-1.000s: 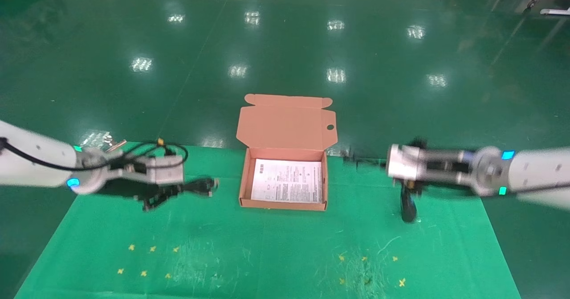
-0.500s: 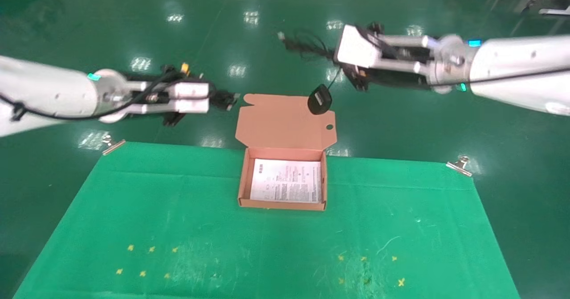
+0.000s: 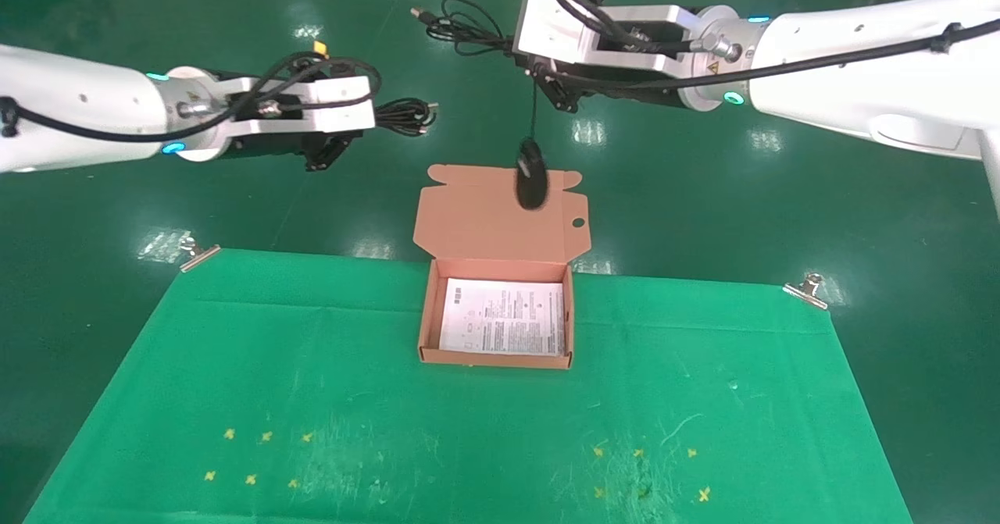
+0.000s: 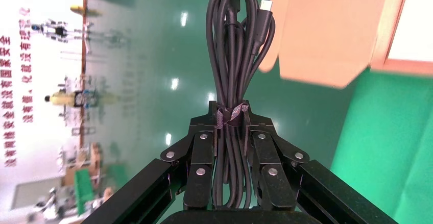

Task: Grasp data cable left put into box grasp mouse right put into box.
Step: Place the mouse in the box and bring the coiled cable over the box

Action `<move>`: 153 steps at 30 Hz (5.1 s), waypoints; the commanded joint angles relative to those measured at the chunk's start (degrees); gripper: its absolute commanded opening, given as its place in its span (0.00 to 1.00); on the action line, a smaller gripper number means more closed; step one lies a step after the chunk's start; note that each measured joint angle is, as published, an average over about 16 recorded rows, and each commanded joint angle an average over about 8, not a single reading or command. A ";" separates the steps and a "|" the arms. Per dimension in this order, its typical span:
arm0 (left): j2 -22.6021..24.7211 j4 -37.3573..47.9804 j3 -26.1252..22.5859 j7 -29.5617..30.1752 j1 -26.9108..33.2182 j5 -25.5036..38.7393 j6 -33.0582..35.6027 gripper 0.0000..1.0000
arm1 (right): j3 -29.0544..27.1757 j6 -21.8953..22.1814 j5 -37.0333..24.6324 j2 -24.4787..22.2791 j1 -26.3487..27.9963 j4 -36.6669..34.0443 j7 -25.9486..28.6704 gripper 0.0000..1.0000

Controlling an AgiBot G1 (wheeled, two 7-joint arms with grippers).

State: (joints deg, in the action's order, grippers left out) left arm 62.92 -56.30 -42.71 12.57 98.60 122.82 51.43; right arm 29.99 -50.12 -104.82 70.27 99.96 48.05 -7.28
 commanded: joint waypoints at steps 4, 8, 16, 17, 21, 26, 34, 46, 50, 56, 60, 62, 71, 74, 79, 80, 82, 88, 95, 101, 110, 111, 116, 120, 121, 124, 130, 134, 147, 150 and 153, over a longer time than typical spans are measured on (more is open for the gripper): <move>-0.12 0.99 0.55 -1.42 0.61 -2.10 0.26 0.00 | -0.15 0.11 0.68 0.70 0.65 -0.84 -1.22 0.00; -0.36 1.37 0.70 -1.89 0.60 -2.88 0.46 0.00 | -0.12 0.16 0.98 1.23 0.87 -1.08 -1.91 0.00; -1.89 0.36 0.72 -1.21 -0.88 -3.80 2.02 0.00 | 0.49 0.63 0.79 2.02 -0.86 -1.83 -3.31 0.00; -2.09 0.08 0.67 -1.01 -1.11 -3.75 2.24 0.00 | 0.61 0.61 0.73 2.10 -1.20 -1.93 -3.33 0.00; -2.77 -1.07 0.44 0.48 -2.02 -3.16 3.05 0.00 | 1.03 0.44 0.61 2.55 -2.71 -1.84 -2.67 0.00; -3.60 -2.60 0.02 2.90 -2.79 -1.52 4.15 0.00 | 1.69 1.17 -0.14 3.90 -4.17 -1.87 -1.23 0.00; -5.24 -5.35 -0.95 7.73 -3.84 2.48 6.72 0.00 | 3.41 3.04 -1.02 6.28 -5.52 -4.74 -1.23 0.00; -8.08 -10.75 -2.24 13.61 -6.08 6.76 11.50 0.00 | 7.99 4.57 1.29 7.35 -8.14 -5.80 -0.94 0.00; -9.40 -13.30 -2.47 15.87 -6.82 8.12 13.33 0.00 | 10.78 5.62 2.67 7.68 -8.83 -5.81 -0.23 0.00; -10.94 -16.55 -2.61 18.86 -7.56 9.35 15.97 0.00 | 15.74 7.79 5.98 7.96 -10.03 -6.26 1.75 0.00; -11.33 -17.85 -2.65 20.16 -7.78 9.88 16.96 0.00 | 19.12 9.46 8.32 7.96 -10.79 -7.35 3.16 0.00; -11.40 -18.25 -2.66 20.53 -7.86 10.06 17.17 0.00 | 20.70 10.30 9.33 7.91 -11.01 -8.25 3.71 0.00; -11.46 -18.76 -2.67 21.03 -7.98 10.35 17.36 0.00 | 25.97 13.14 12.44 7.71 -10.71 -14.64 5.15 0.00; -11.46 -18.78 -2.68 21.05 -7.99 10.37 17.37 0.00 | 27.64 13.48 13.18 7.83 -10.61 -16.40 5.80 0.00; -11.46 -18.78 -2.68 21.06 -7.99 10.37 17.37 0.00 | 30.29 13.66 14.39 7.98 -10.32 -18.13 7.40 0.31; -11.47 -18.80 -2.68 21.06 -8.00 10.38 17.40 0.00 | 30.78 13.76 14.61 7.99 -10.25 -18.38 7.68 0.44; -11.50 -18.84 -2.68 21.07 -8.03 10.40 17.45 0.00 | 31.54 14.02 15.03 7.99 -10.13 -18.75 8.12 0.69; -11.50 -18.86 -2.69 21.08 -8.10 10.39 17.50 0.00 | 32.31 14.31 15.56 7.73 -10.08 -18.87 8.43 1.00; -10.38 -18.61 -3.03 19.99 -8.89 9.30 16.55 0.00 | 32.33 14.29 16.16 6.02 -10.24 -16.37 8.77 1.00; -8.23 -17.00 -3.70 16.92 -9.84 7.74 14.15 0.00 | 31.72 14.20 16.82 2.62 -9.86 -13.61 9.11 1.00; -0.73 -7.00 -4.84 9.47 -11.56 6.30 3.85 0.00 | 30.75 14.04 16.39 -6.61 -8.82 -6.92 10.59 1.00; 0.42 -5.36 -4.99 8.44 -11.71 6.14 2.40 0.00 | 30.71 13.99 16.23 -7.69 -8.74 -6.00 10.96 1.00; 6.48 3.95 -5.84 2.19 -12.12 4.41 -4.31 0.00 | 30.65 13.62 15.21 -13.01 -8.48 -1.00 13.35 1.00; 11.11 11.75 -6.24 -3.33 -12.02 2.19 -9.21 0.00 | 30.68 13.27 14.24 -17.07 -8.42 3.25 15.61 1.00; 12.07 13.48 -6.35 -4.71 -11.97 1.46 -10.30 0.00 | 30.69 13.18 13.99 -18.04 -8.43 4.30 16.21 1.00; 14.19 17.46 -6.90 -8.67 -11.88 -1.33 -12.99 0.00 | 30.75 12.99 13.23 -20.74 -8.52 7.27 17.94 1.00; 15.32 20.58 -9.62 -14.89 -11.67 -8.92 -15.90 0.00 | 30.84 12.64 11.69 -24.92 -8.49 11.95 20.81 1.00; 15.47 21.46 -12.09 -17.45 -11.41 -13.64 -17.09 0.00 | 30.81 12.41 10.96 -26.76 -8.27 14.12 22.22 1.00; 15.65 22.46 -18.42 -20.60 -9.92 -23.56 -20.03 0.74 | 30.62 12.73 10.18 -29.17 -8.38 18.06 24.73 1.00; 15.65 22.43 -18.70 -20.70 -9.77 -24.02 -20.20 1.00 | 30.63 12.74 10.11 -29.25 -8.39 18.19 24.78 1.00; 15.62 22.39 -18.58 -20.62 -9.78 -23.79 -20.17 1.00 | 30.63 12.77 10.12 -29.19 -8.40 18.09 24.75 1.00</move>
State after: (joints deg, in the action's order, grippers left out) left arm 78.47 -33.96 -61.21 -8.04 88.75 99.14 31.34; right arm 60.61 -37.36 -94.68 41.11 91.57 66.11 17.46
